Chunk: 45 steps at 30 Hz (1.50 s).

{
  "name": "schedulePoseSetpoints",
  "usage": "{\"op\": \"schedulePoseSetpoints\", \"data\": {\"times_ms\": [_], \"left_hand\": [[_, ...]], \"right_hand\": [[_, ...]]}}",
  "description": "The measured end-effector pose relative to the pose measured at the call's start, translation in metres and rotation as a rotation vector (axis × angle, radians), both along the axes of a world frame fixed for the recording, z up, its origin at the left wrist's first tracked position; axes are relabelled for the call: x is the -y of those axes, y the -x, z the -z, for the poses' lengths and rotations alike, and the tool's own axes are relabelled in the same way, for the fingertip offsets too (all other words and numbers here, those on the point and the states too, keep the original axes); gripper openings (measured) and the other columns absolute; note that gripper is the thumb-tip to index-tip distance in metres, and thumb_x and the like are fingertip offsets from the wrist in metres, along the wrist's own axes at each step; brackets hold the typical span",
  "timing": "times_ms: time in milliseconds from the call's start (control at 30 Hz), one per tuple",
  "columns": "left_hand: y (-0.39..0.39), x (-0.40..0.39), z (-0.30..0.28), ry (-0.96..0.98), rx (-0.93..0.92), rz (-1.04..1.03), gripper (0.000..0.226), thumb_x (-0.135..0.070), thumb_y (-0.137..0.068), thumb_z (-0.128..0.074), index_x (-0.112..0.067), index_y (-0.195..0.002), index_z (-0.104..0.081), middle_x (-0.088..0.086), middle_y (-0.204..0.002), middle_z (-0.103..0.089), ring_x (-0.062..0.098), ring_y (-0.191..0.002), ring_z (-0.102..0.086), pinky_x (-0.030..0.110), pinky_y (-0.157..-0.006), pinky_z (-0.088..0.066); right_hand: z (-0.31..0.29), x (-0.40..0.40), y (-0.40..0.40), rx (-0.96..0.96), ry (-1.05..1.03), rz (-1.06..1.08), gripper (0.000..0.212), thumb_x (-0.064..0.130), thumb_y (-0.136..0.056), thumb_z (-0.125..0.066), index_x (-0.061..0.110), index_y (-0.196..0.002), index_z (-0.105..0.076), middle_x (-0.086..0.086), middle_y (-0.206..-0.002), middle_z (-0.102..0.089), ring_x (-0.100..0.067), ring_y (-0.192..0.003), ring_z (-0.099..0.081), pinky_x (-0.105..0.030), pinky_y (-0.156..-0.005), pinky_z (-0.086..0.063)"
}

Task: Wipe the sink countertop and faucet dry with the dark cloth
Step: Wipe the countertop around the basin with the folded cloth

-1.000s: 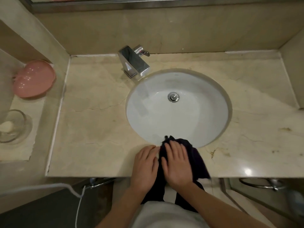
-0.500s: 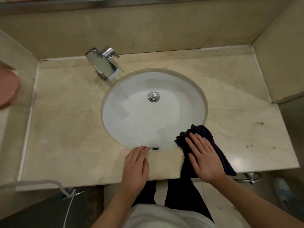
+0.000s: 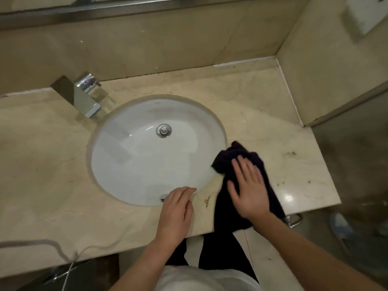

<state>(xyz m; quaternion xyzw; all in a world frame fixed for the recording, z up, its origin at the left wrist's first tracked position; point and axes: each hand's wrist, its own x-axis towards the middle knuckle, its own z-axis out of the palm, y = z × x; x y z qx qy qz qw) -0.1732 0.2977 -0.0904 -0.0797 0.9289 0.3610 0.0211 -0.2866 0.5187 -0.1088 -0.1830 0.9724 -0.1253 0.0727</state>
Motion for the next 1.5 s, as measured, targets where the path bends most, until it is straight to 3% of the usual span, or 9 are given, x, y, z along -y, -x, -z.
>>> {"op": "schedulePoseSetpoints", "data": {"times_ms": [167,300,533,733,933,1100,1200,1367,1500], "left_hand": [[0.021,-0.013,-0.001,-0.025,0.056,-0.037,0.037,-0.019,-0.101,-0.043,-0.022,-0.134,-0.059,-0.011,-0.126,-0.057,0.004,-0.12,-0.048,0.023,-0.105,-0.036],[0.043,-0.033,-0.003,-0.068,0.091,-0.131,0.036,-0.012,-0.102,-0.045,-0.023,-0.133,-0.06,-0.016,-0.125,-0.056,0.002,-0.121,-0.046,0.023,-0.106,-0.035],[0.059,-0.06,0.012,-0.038,0.102,-0.194,0.04,-0.027,-0.106,-0.029,-0.021,-0.136,-0.055,-0.01,-0.129,-0.059,0.008,-0.12,-0.051,0.024,-0.105,-0.035],[0.06,-0.066,0.016,0.066,0.108,-0.141,0.043,-0.025,-0.1,-0.03,-0.019,-0.129,-0.061,-0.008,-0.124,-0.063,0.011,-0.115,-0.054,0.026,-0.101,-0.035],[0.061,-0.065,0.015,0.091,0.141,-0.125,0.045,-0.028,-0.098,-0.03,-0.019,-0.128,-0.062,-0.009,-0.119,-0.064,0.009,-0.11,-0.055,0.023,-0.098,-0.036],[0.074,-0.073,0.008,0.094,0.12,-0.207,0.046,-0.03,-0.1,-0.027,-0.019,-0.121,-0.066,-0.008,-0.115,-0.068,0.014,-0.109,-0.059,0.027,-0.097,-0.039],[0.101,-0.093,0.005,0.02,0.085,-0.232,0.044,-0.03,-0.101,-0.029,-0.015,-0.126,-0.062,-0.003,-0.118,-0.064,0.017,-0.112,-0.055,0.032,-0.099,-0.041],[0.14,-0.111,0.007,-0.067,0.072,-0.276,0.05,-0.034,-0.1,-0.027,-0.01,-0.134,-0.055,0.0,-0.122,-0.06,0.019,-0.115,-0.051,0.034,-0.103,-0.041],[0.143,-0.106,0.011,-0.095,0.068,-0.277,0.051,-0.034,-0.101,-0.025,-0.013,-0.139,-0.053,-0.003,-0.123,-0.059,0.013,-0.117,-0.048,0.032,-0.106,-0.041]], "right_hand": [[-0.002,-0.038,0.079,0.011,-0.064,0.172,0.062,0.045,-0.103,-0.025,0.018,-0.159,-0.02,-0.005,-0.166,-0.019,-0.022,-0.153,-0.012,-0.041,-0.125,-0.009],[0.0,-0.008,0.052,-0.008,-0.084,0.303,0.061,0.045,-0.102,-0.029,0.024,-0.158,-0.023,-0.01,-0.165,-0.018,-0.029,-0.153,-0.013,-0.051,-0.123,-0.011],[-0.002,-0.006,0.0,0.042,0.017,-0.115,0.062,0.052,-0.1,-0.042,0.033,-0.157,-0.026,0.0,-0.166,-0.018,-0.021,-0.154,-0.012,-0.05,-0.123,-0.013],[0.001,-0.095,0.112,0.014,-0.113,0.163,0.064,0.057,-0.098,-0.031,0.032,-0.156,-0.027,-0.002,-0.165,-0.02,-0.025,-0.153,-0.013,-0.044,-0.124,-0.007],[-0.002,-0.071,0.124,0.01,-0.132,0.337,0.064,0.05,-0.099,-0.025,0.026,-0.158,-0.021,-0.008,-0.166,-0.017,-0.028,-0.153,-0.011,-0.052,-0.122,-0.012],[-0.003,-0.012,0.033,0.042,-0.063,-0.004,0.064,0.05,-0.1,-0.038,0.028,-0.159,-0.021,-0.006,-0.167,-0.013,-0.026,-0.154,-0.008,-0.053,-0.123,-0.009],[-0.003,-0.045,0.029,0.065,-0.011,-0.123,0.063,0.05,-0.1,-0.041,0.031,-0.158,-0.024,0.0,-0.166,-0.016,-0.02,-0.154,-0.01,-0.05,-0.123,-0.015],[-0.01,-0.163,0.069,0.081,-0.055,0.258,0.064,0.058,-0.097,-0.028,0.032,-0.156,-0.03,-0.002,-0.164,-0.023,-0.023,-0.153,-0.015,-0.052,-0.119,-0.024],[-0.01,-0.175,0.084,0.097,-0.042,0.336,0.064,0.056,-0.098,-0.027,0.031,-0.157,-0.025,0.0,-0.166,-0.015,-0.023,-0.153,-0.009,-0.053,-0.117,-0.029]]}}
